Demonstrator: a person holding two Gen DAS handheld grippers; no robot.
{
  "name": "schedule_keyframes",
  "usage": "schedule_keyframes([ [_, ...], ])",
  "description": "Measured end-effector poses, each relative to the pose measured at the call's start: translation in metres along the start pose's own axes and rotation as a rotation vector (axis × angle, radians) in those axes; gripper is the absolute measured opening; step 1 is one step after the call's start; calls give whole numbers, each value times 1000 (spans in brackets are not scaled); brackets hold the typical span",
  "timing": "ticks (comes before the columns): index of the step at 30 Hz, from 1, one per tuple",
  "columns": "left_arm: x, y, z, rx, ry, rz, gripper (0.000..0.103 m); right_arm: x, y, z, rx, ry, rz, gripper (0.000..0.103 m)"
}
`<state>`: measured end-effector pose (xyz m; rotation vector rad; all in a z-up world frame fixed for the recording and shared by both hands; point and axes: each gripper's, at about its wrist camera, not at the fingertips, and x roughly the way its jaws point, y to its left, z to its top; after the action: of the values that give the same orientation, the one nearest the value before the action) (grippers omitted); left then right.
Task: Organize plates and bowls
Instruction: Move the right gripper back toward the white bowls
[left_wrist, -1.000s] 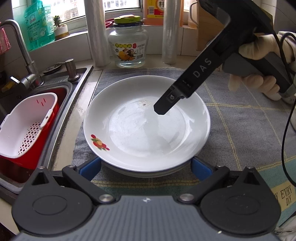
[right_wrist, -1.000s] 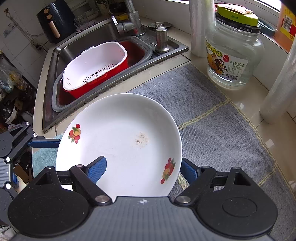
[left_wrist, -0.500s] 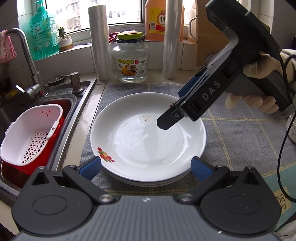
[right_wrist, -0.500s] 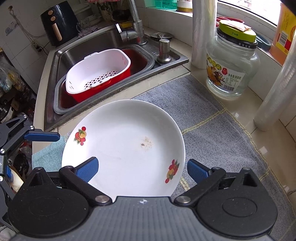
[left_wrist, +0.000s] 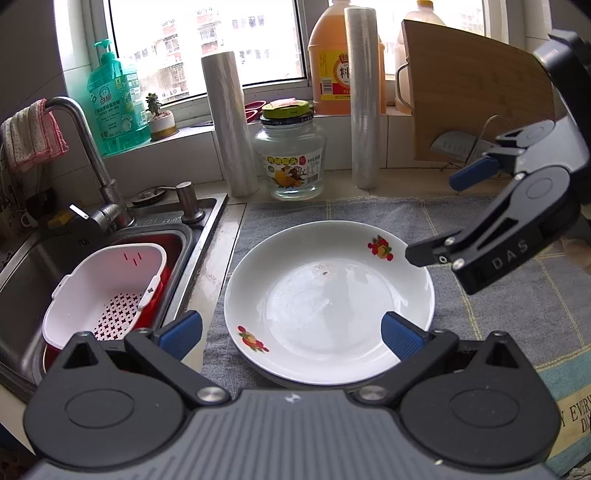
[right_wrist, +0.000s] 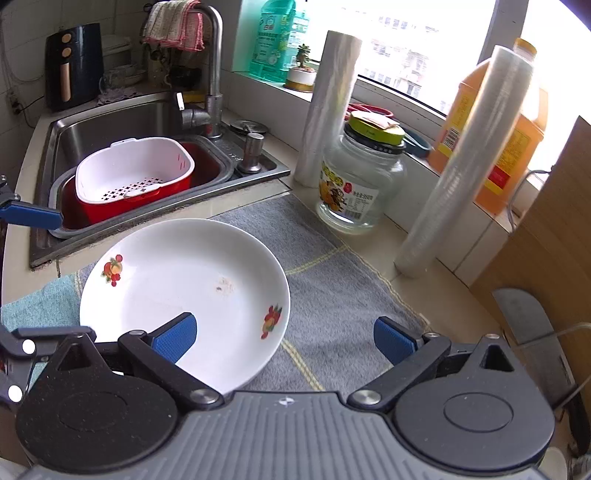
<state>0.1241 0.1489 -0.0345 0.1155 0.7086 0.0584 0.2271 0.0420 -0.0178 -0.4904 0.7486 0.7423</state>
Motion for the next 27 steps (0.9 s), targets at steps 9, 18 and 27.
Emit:
schedule_keyframes([
  [9,14,-39,15,102,-4,-139,102,-43,-22,-56,251,-18,-184,103],
  [18,25,-142,22,225,10,-371,102,-98,-70,-138,397,-7,-396,103],
  [27,25,-227,17,315,29,-538,102,-156,-111,-214,562,-6,-522,103],
])
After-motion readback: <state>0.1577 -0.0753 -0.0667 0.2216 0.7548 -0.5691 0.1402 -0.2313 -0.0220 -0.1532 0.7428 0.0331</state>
